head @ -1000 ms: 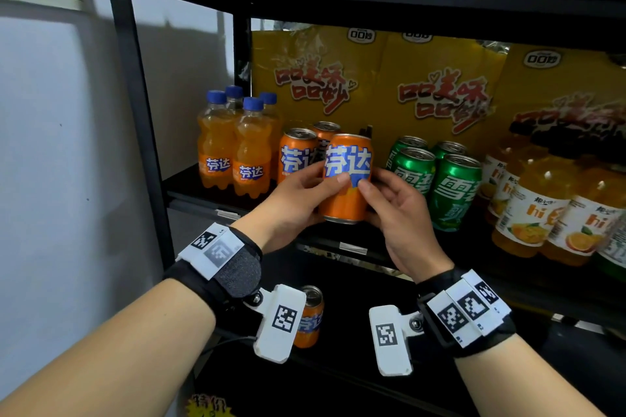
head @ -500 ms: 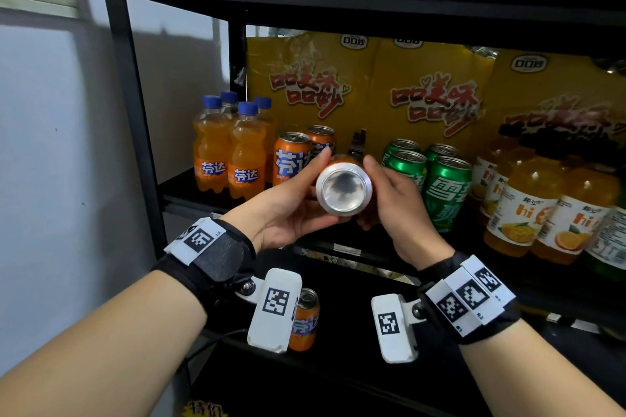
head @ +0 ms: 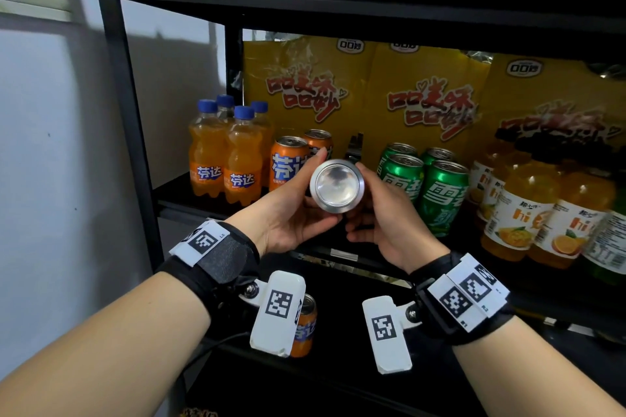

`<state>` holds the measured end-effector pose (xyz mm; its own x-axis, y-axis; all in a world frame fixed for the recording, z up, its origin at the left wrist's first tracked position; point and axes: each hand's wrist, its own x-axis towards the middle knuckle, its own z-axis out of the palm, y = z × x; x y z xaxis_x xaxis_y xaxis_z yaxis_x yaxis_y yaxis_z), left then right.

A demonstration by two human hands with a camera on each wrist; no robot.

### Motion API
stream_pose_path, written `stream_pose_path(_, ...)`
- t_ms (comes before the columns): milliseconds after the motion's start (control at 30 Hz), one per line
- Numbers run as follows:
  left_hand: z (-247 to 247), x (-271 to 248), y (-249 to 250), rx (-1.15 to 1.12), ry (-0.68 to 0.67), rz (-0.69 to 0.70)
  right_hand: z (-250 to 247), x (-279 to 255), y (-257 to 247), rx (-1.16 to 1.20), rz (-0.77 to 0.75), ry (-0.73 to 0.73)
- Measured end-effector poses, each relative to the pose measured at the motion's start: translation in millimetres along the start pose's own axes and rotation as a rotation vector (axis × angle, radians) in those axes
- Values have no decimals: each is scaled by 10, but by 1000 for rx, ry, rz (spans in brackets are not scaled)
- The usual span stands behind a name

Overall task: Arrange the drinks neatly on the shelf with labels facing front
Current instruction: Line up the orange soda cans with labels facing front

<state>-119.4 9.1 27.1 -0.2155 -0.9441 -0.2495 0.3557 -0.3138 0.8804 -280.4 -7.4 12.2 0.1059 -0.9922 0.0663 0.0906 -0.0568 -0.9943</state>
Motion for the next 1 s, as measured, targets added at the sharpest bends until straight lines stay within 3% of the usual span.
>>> stream_pose_path(100,20,-8,-8,60,-4,69,-3,4,-11,-15,38,5)
stream_pose_path(200,34,6,-11,125,-29,238,-62,16,-61,-74,20,32)
stream_pose_path(433,-7,5,-72,477,-133,691,-52,-27,-75,-226,-422,35)
stream_pose_path(533,-21,70,-149,663,-58,853,-100,-16,-79,-262,-545,23)
stream_pose_path(767,-60,203,-268,853,33,1021,-32,-163,52,-230,-730,-32)
stream_pose_path(1000,-90,186,-259,731,47,1092,-39,-207,-48,-314,-711,-35)
